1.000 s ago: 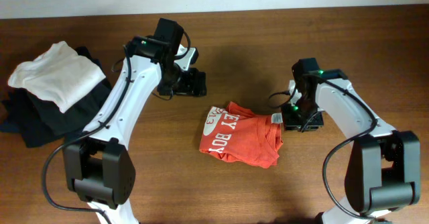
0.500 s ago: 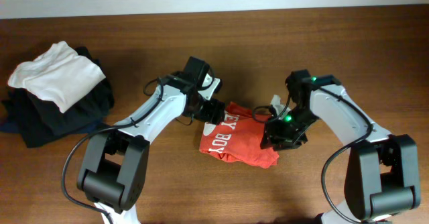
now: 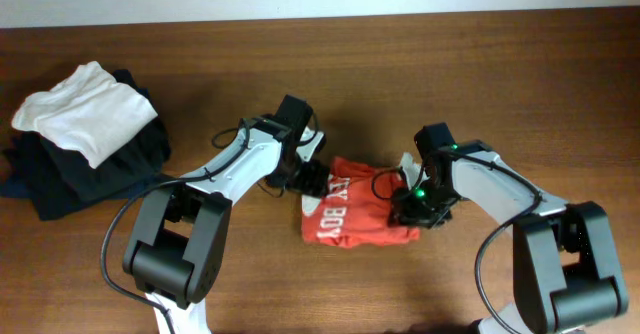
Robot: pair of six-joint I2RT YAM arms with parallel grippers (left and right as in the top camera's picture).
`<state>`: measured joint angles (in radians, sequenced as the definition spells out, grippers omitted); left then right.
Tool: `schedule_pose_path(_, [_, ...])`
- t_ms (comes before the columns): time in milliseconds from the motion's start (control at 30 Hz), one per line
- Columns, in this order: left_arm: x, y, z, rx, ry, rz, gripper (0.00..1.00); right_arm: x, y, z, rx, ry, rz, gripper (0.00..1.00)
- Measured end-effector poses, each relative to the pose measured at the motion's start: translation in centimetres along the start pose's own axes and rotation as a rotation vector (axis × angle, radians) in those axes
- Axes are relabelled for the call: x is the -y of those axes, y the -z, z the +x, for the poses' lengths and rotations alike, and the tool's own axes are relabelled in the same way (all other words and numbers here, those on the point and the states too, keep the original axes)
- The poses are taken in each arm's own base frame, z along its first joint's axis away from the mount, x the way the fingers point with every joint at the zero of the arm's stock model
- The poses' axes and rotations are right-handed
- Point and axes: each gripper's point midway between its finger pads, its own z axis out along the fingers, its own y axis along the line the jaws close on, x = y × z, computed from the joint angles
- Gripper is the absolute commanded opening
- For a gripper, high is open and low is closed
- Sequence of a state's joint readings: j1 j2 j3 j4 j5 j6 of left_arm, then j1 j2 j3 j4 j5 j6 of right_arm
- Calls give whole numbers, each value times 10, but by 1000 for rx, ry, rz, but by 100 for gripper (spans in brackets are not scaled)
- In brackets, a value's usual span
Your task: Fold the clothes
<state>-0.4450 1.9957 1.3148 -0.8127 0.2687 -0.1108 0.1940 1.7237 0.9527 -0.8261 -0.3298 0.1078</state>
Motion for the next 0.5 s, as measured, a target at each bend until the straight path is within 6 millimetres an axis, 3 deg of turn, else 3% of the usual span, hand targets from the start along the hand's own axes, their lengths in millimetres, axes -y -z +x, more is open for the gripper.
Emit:
schedule_pose_path(133, [15, 1, 55, -237, 169, 89, 77, 20, 16, -50, 188, 43, 155, 61])
schedule_pose_path(233, [24, 1, 66, -291, 219, 142, 77, 26, 36, -70, 226, 44, 227, 63])
schedule_pose_path(333, [25, 5, 59, -273, 230, 154, 77, 20, 72, -79, 223, 39, 267, 64])
schedule_pose_path(400, [25, 13, 39, -206, 217, 162, 82, 17, 95, -81, 215, 34, 297, 67])
schedule_pose_path(433, [25, 20, 24, -151, 198, 171, 93, 17, 104, -81, 213, 31, 313, 72])
schedule_pose_path(500, [29, 39, -12, -12, 135, 192, 98, 17, 124, -81, 213, 22, 333, 99])
